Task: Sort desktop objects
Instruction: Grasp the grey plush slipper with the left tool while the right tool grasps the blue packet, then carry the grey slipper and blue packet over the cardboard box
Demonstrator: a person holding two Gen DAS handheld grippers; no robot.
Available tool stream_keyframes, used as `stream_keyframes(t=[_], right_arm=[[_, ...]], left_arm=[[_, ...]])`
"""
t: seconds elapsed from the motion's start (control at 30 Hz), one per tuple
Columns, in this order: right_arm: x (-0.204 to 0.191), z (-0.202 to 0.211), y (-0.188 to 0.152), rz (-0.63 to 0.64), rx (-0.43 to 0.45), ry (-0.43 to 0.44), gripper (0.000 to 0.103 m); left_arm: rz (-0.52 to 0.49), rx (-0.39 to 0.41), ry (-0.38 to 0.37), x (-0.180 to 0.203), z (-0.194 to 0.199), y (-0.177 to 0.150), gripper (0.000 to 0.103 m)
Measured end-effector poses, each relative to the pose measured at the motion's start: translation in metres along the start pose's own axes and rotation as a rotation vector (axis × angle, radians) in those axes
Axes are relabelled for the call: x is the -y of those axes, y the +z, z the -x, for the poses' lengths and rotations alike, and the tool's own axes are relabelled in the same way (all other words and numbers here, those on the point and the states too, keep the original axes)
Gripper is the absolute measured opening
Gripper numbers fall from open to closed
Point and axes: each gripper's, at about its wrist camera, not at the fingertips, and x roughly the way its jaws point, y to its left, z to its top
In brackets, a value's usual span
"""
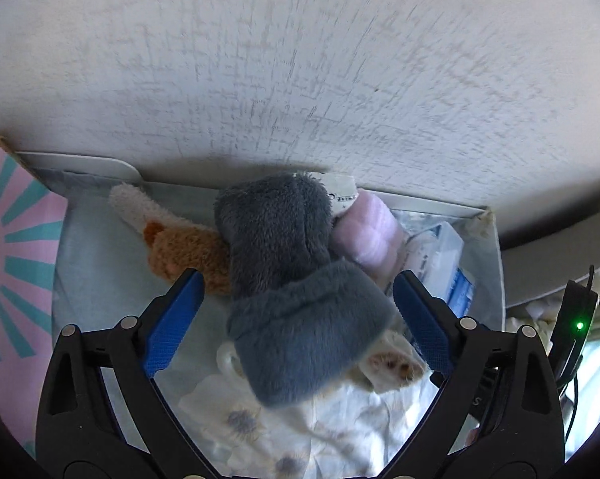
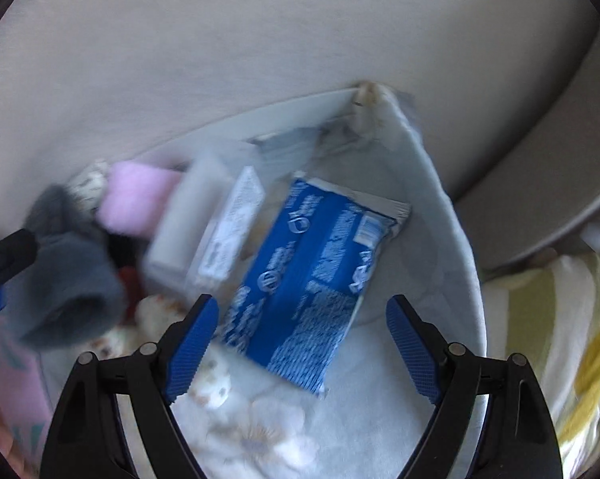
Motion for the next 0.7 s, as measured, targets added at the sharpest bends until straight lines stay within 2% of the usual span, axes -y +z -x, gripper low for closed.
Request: stream_keyframes(t=[0.1, 0.17, 0.27, 0.3, 0.33, 0.43, 0.53, 0.7], right_arm=[[0.002, -0.006, 0.0, -0.038, 0.003, 0.01, 0.083], [0.004, -0.01, 0.0, -0.054, 0.004, 0.015, 0.083], [0.006, -0.017, -0.001, -0.072, -0.01, 0.028, 0.084], [0.005, -0.016, -0.002, -0.062, 0.007, 0.019, 0.082], [0.003, -0.016, -0.002, -0.046, 0.014, 0.01, 0.077], [-0.002, -0.013, -0.006, -0.008, 0.04, -0.007, 0.066], [-0.001, -0.008, -0.012, 0.006, 0.053, -0.006, 0.063], [0.008, 0.01, -0.024, 0.008, 0.078, 0.03, 0.062]], left_arm=[[-0.005, 0.002, 0.029, 0.001, -0.008, 0.001, 0.089], [-0.019, -0.008, 0.044, 0.001, -0.014, 0.001, 0.078], [-0.031, -0.02, 0.058, 0.0, -0.019, -0.002, 0.066], [-0.036, -0.017, 0.063, 0.0, -0.018, -0.002, 0.061], [-0.042, -0.012, 0.066, 0.0, -0.017, -0.003, 0.045], [-0.054, -0.012, 0.059, 0.0, -0.014, -0.006, 0.033], [-0.077, -0.009, 0.05, -0.001, -0.005, -0.008, 0.028], [-0.119, 0.021, 0.04, -0.003, 0.023, -0.015, 0.027]])
